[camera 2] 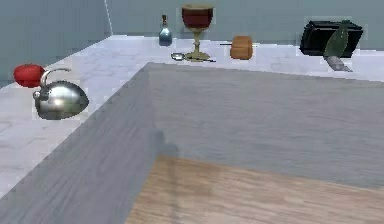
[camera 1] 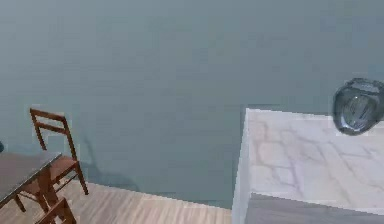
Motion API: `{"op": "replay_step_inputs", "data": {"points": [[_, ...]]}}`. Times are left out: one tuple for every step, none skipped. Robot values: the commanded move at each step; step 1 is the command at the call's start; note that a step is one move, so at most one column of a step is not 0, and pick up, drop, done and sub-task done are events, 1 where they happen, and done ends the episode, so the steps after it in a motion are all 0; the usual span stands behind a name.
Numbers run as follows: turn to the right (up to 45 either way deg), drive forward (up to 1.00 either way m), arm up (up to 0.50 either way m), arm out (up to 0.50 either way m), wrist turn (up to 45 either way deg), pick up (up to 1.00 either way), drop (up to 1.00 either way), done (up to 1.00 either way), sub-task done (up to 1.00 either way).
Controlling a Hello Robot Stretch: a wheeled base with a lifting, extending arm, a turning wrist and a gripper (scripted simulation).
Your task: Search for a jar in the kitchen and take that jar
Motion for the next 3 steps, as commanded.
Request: {"op": "replay_step_inputs", "data": {"points": [[45.0, 0.00, 0.00, 0.00, 0.0, 0.00, 0.00, 0.00, 0.00], [39.0, 0.00, 0.00, 0.00, 0.0, 0.00, 0.00, 0.00, 0.00], [0.0, 0.95, 0.00, 0.00, 0.0, 0.00, 0.00, 0.00, 0.00]]}}
